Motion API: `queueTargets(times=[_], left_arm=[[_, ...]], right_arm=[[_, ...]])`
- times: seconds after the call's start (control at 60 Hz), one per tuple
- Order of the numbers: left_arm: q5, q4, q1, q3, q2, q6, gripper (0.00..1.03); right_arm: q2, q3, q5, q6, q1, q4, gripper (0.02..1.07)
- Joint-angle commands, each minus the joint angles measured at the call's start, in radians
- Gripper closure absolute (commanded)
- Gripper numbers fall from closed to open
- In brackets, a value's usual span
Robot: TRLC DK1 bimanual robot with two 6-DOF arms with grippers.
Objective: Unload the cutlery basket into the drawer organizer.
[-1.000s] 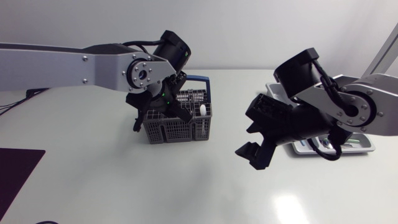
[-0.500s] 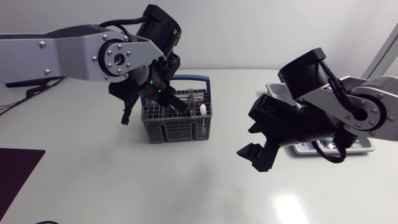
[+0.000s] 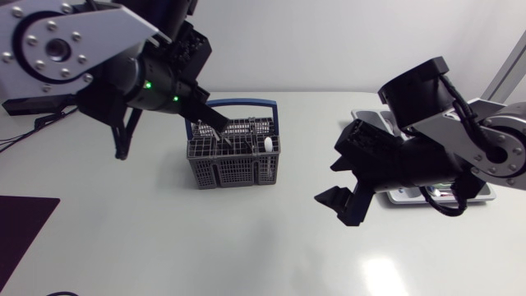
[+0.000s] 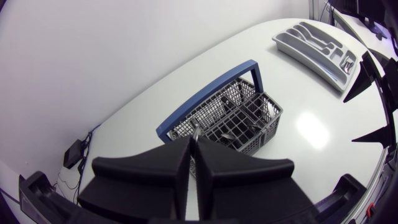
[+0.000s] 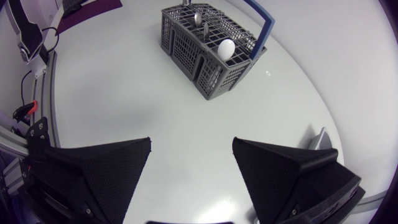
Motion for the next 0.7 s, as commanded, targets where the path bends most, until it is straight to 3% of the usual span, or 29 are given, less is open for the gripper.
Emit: queueTargets(times=[0.0, 0.25, 0.683], left_arm=[[-0.004, -0.016, -0.012, -0.027, -0.052, 0.003, 1.0], [0.186, -0.076, -0.003, -0.02, -0.098, -0.093, 1.0], [0.657, -0.124, 0.084, 0.014, 0.013, -0.225, 1.0]], right_arm=[[-0.023, -0.019, -0.01, 0.013, 0.012, 0.01, 0.12], [-0.075, -0.001, -0.044, 0.047, 0.018, 0.038, 0.12], [-0.114, 0.032, -0.042, 0.139, 0.104, 0.081, 0.13]])
